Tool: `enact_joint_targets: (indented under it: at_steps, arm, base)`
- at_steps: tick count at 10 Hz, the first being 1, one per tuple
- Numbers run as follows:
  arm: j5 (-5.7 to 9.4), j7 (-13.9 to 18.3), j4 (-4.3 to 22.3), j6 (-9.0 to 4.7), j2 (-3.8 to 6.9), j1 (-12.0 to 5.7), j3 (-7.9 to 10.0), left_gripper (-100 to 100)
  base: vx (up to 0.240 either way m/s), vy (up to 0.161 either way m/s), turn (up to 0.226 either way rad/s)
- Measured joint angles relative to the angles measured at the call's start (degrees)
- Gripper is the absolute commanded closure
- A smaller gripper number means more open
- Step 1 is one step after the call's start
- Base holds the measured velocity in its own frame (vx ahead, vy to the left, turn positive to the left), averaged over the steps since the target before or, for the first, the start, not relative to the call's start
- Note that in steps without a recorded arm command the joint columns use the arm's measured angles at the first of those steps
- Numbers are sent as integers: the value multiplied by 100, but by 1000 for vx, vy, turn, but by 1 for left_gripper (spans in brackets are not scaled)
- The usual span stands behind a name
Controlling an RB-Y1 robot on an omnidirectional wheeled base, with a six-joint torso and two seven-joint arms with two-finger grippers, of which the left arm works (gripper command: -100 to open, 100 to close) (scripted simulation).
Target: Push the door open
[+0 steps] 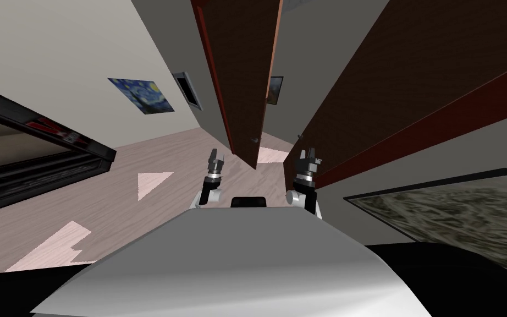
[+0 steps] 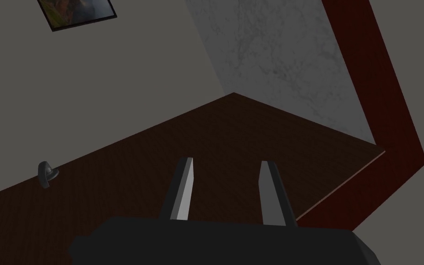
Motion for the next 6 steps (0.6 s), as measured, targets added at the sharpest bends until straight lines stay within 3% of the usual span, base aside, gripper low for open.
enact_joint_targets:
  at_steps: [6]
  arm:
    - [-93, 108, 799, -157, 69, -273, -127, -100]
  base:
    - [99, 22, -70]
